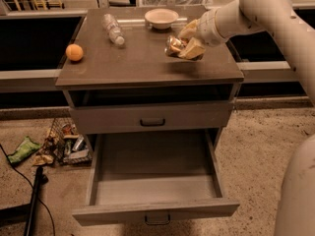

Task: Pick orange can from middle drawer and place on counter

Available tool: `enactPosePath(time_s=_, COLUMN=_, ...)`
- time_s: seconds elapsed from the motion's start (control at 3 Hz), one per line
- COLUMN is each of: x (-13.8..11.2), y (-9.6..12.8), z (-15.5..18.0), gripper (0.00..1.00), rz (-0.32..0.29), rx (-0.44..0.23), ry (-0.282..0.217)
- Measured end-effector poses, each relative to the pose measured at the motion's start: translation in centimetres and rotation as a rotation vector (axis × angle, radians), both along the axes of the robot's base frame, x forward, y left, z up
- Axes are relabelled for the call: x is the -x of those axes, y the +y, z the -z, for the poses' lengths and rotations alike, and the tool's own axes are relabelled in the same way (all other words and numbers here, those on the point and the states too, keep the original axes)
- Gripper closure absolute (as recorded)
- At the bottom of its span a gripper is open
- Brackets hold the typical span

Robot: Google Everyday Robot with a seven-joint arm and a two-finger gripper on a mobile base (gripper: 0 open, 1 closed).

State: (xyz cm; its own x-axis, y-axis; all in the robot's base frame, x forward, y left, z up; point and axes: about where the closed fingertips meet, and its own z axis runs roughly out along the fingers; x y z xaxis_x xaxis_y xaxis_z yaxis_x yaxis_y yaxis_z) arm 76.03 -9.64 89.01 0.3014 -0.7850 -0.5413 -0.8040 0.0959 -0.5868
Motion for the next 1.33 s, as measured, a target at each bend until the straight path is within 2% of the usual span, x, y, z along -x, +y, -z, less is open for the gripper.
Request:
enactPosePath(time_s=0.67, x=-1.27, y=0.71, z=0.65, gripper=0.14, rz=-0.001, rx=0.003, ry=0.021)
enactPosePath(time_s=1.0, x=-1.57, y=0.6, z=0.58, gripper=0.0, rz=0.002, rx=-0.003, ry=0.023)
enactPosePath(time_s=1.33, x=-1.58, y=0.58, z=0.57, gripper=0.0, rz=0.002, rx=-0.003, ry=0.022)
